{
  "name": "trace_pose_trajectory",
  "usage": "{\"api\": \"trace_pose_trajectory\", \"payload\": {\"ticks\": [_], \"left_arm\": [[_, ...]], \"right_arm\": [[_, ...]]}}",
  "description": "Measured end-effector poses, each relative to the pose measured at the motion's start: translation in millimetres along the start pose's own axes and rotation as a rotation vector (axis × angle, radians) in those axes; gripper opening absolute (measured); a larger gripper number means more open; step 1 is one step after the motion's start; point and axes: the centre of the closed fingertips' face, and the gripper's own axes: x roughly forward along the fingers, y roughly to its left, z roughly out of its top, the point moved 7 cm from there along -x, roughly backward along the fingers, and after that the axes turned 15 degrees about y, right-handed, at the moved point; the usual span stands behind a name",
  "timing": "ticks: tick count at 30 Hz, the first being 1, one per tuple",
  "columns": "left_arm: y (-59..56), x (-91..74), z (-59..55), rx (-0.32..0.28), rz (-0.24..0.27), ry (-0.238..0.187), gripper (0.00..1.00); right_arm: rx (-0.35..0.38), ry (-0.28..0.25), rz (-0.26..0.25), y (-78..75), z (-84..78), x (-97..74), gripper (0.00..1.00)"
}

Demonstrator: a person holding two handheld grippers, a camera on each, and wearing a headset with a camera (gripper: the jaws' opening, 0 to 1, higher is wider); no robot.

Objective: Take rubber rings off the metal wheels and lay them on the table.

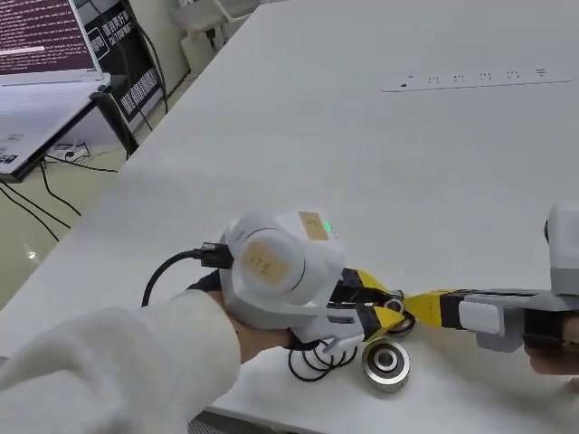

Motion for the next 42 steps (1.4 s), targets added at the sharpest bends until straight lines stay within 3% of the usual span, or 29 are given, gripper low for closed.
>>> {"api": "trace_pose_trajectory", "payload": {"ticks": [3,6,12,16,17,22,25,27,36,42], "left_arm": [[0.1,0.2,0.1,0.0,0.0,-0.002,0.14],[0.1,0.2,0.1,-0.003,-0.001,-0.004,0.14],[0.7,0.1,1.3,-0.047,-0.015,-0.006,0.14],[-0.4,-1.6,1.3,-0.044,-0.03,0.009,0.15],[-1.9,-2.9,0.4,-0.043,-0.054,0.026,0.18],[-0.1,-12.6,5.4,-0.027,-0.045,0.003,0.22],[2.7,-22.6,13.2,-0.063,-0.033,-0.047,0.27],[0.4,-30.0,20.0,-0.072,-0.056,-0.091,0.33],[5.7,-68.1,35.9,-0.016,0.007,-0.15,0.45],[7.2,-101.9,31.8,-0.005,0.064,-0.177,0.53]], "right_arm": [[-0.023,-0.017,0.04,5.2,2.9,-0.1,0.0],[-0.015,-0.012,0.004,0.7,2.8,-0.2,0.0],[0.003,-0.015,0.005,-0.7,1.6,-2.2,0.0],[0.007,-0.016,0.002,-0.9,1.1,-3.2,0.0],[0.01,-0.017,0.003,-0.6,1.0,-4.0,0.0],[0.011,-0.02,-0.001,-0.5,-0.8,-8.0,0.0],[0.019,-0.034,-0.004,-1.1,-0.6,-12.9,0.0],[0.02,-0.049,-0.008,0.2,1.1,-17.5,0.0],[-0.011,-0.081,-0.014,9.9,9.2,-32.4,0.0],[-0.039,-0.089,-0.01,16.9,14.1,-36.0,0.0]]}}
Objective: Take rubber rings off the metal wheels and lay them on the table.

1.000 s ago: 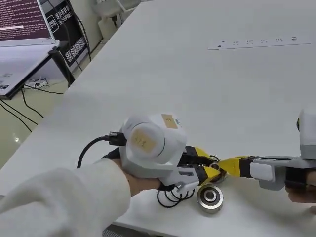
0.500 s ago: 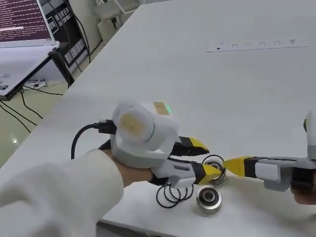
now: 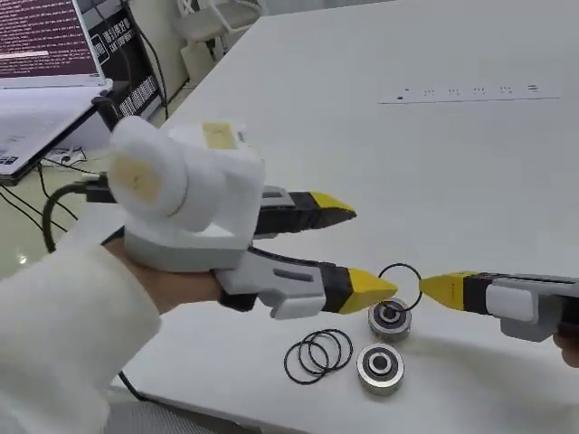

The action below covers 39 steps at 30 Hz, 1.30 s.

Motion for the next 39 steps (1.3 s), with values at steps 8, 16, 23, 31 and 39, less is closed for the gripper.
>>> {"api": "trace_pose_trajectory", "payload": {"ticks": [8,16,23,31,39], "left_arm": [[-0.6,-41.4,-11.7,-0.011,0.082,-0.006,0.59],[-9.0,-62.4,-38.5,-0.072,0.136,0.02,0.6],[-16.6,-69.9,-60.4,-0.123,0.151,0.05,0.61],[-16.3,-85.3,-71.8,-0.158,0.201,0.051,0.61],[-15.8,-99.1,-94.4,-0.225,0.262,0.066,0.6]], "right_arm": [[-0.033,0.008,0.021,11.8,6.8,2.7,0.0],[-0.073,0.032,0.059,23.6,13.3,9.8,0.0],[-0.097,0.068,0.085,30.7,15.4,19.5,0.0],[-0.129,0.14,0.091,35.7,10.8,33.1,0.0],[-0.113,0.217,0.096,32.7,1.5,49.8,0.0]]}}
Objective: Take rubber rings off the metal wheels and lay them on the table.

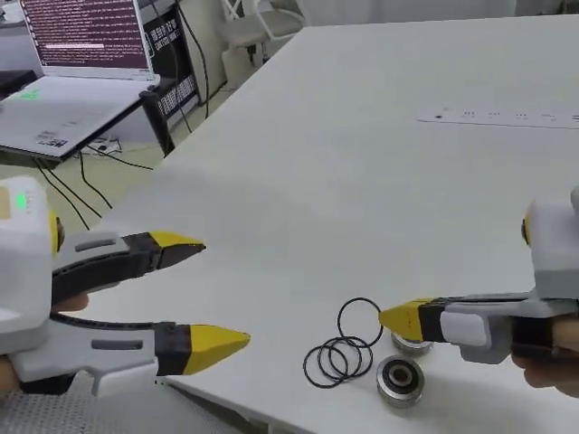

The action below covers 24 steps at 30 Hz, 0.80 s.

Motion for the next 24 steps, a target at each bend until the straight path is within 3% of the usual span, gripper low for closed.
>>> {"api": "trace_pose_trajectory", "payload": {"ticks": [4,10,15,20,24], "left_arm": [[0.3,0.4,-9.4,-0.009,0.017,0.028,0.59],[-2.5,1.6,-13.7,-0.034,0.012,0.025,0.6],[-3.1,13.6,-18.3,-0.085,0.02,0.033,0.58],[-2.7,13.2,-17.9,-0.083,0.032,0.031,0.57],[-4.8,16.2,-19.4,-0.065,0.027,0.054,0.57]], "right_arm": [[-0.024,0.054,-0.023,-2.5,-3.5,8.3,0.0],[-0.033,0.088,-0.046,-6.6,-5.8,13.8,0.0],[-0.054,0.132,-0.077,-9.7,-9.7,17.7,0.0],[-0.072,0.155,-0.099,-14.1,-11.2,18.8,0.0],[-0.077,0.164,-0.119,-16.7,-11.0,20.5,0.0]]}}
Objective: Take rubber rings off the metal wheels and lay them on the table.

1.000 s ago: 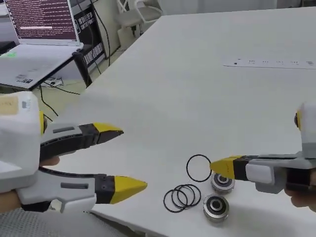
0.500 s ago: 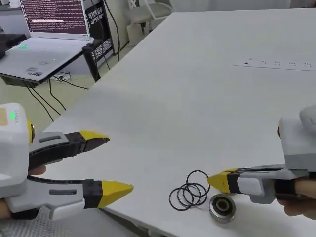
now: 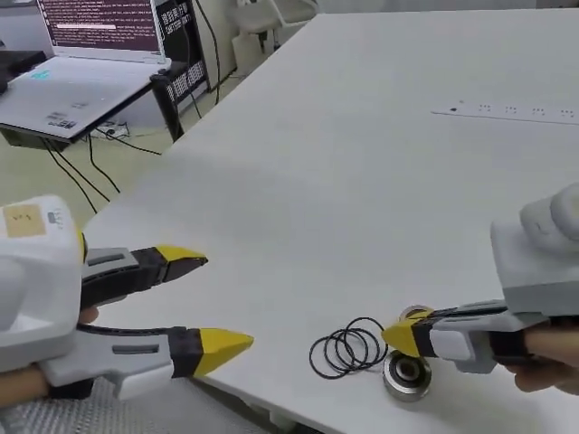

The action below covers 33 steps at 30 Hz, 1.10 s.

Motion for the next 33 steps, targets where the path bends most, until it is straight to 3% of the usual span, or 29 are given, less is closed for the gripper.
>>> {"api": "trace_pose_trajectory", "payload": {"ticks": [18,33], "left_arm": [[-0.1,-0.5,-1.0,-0.011,-0.003,0.0,0.57],[-0.4,0.4,-2.0,-0.018,-0.017,0.004,0.56]], "right_arm": [[-0.132,0.054,-0.084,0.8,3.2,8.1,0.0],[-0.113,0.025,-0.092,1.6,1.0,-4.5,0.04]]}}
